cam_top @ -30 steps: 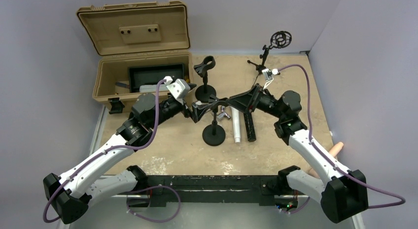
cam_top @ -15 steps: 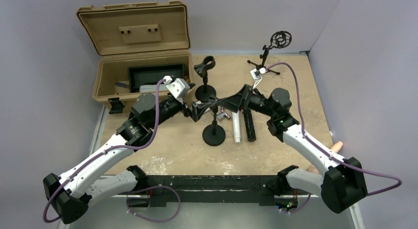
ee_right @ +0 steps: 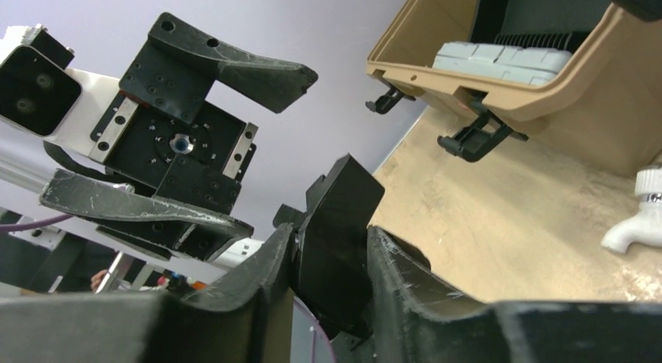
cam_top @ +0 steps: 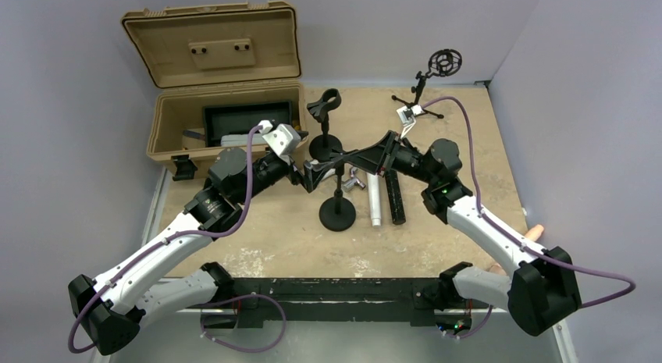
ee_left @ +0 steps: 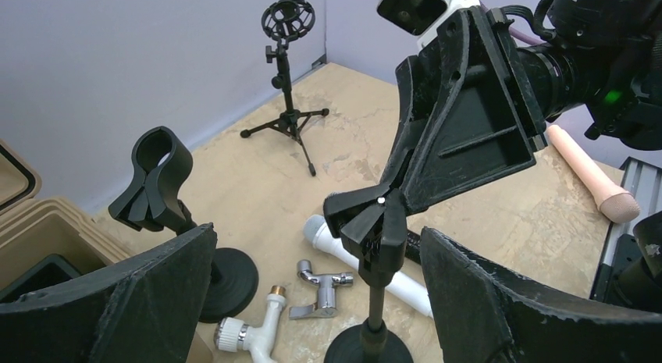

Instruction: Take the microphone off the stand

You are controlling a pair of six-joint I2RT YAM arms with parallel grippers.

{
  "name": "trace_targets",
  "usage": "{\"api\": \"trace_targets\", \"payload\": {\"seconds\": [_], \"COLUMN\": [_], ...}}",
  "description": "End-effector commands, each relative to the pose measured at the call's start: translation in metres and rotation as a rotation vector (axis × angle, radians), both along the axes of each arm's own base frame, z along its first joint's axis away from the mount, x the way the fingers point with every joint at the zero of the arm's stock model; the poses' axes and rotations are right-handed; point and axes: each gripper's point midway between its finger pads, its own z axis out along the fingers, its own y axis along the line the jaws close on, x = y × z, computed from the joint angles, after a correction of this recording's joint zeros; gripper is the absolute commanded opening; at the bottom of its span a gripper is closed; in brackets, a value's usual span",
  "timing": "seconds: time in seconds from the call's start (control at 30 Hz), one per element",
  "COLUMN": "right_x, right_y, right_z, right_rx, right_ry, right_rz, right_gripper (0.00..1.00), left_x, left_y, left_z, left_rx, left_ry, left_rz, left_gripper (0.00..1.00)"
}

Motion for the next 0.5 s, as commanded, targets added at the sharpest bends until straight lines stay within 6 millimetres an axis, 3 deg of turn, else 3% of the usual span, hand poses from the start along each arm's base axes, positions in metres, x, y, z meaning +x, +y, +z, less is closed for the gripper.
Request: {"api": "trace_targets", "payload": {"seconds": [0.0,0.27,0.47], "right_x": [0.002,0.001,0.015], "right_y": [0.001,0.004,0.004], "right_z": [-0.023,-0.053,-0.072], "right_rx": [-0.035,-0.108,-0.230], "right_ry": [0.050,0.088,0.091], "right_rz": [-0.003,-0.004,-0.073], "right_gripper": [0.19,0.14,0.13], "left_x": [-0.002,0.000,0.001], "left_y": [0.005,0.006,0.009], "left_z": [0.020,0.020,0.020], "left_rx": [-0.027,-0.027,-0.029], "left_ry": [-0.055,-0.054,-0.055], "left_rz": [0.015,0.024,0.042], "left_gripper": [1.00,1.00,1.00]}}
